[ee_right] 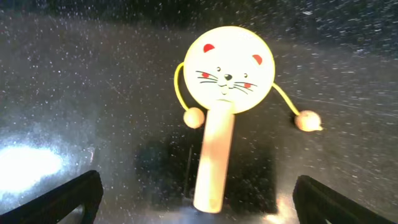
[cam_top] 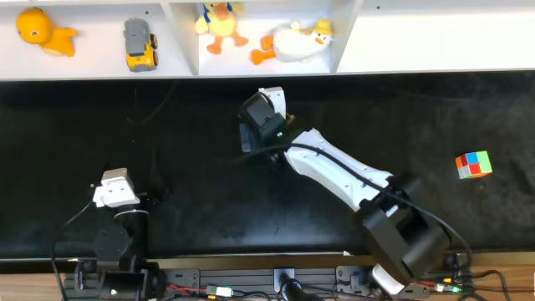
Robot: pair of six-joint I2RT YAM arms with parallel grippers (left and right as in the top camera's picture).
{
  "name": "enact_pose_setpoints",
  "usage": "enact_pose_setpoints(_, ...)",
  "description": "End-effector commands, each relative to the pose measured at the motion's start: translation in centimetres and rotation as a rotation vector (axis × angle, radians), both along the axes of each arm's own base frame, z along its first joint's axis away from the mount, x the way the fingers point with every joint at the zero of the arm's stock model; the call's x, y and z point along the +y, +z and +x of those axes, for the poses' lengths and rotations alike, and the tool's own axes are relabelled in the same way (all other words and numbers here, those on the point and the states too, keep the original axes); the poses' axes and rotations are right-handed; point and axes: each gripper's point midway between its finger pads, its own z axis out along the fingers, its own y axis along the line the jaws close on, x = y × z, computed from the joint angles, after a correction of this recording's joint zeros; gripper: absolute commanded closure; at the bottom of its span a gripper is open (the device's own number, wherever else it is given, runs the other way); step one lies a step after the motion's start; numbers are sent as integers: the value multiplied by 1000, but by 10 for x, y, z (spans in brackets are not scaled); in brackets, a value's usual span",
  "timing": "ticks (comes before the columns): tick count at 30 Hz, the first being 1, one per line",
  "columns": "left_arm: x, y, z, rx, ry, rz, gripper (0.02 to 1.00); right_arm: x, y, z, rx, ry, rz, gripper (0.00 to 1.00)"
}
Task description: Store Toys
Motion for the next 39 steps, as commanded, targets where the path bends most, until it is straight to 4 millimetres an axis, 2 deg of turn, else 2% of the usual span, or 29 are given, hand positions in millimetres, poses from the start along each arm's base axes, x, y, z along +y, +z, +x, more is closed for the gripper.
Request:
enact_pose_setpoints(1,2,1,-1,-2,7,21,20,5,2,8,-7,6,9,1)
enact_pose_setpoints(10,2,1,-1,-2,7,21,23,-4,2,17,-6,-66,35,1)
enact_pose_setpoints(39,2,1,-1,-2,7,21,20,-9,-19,12,75,-44,32,1)
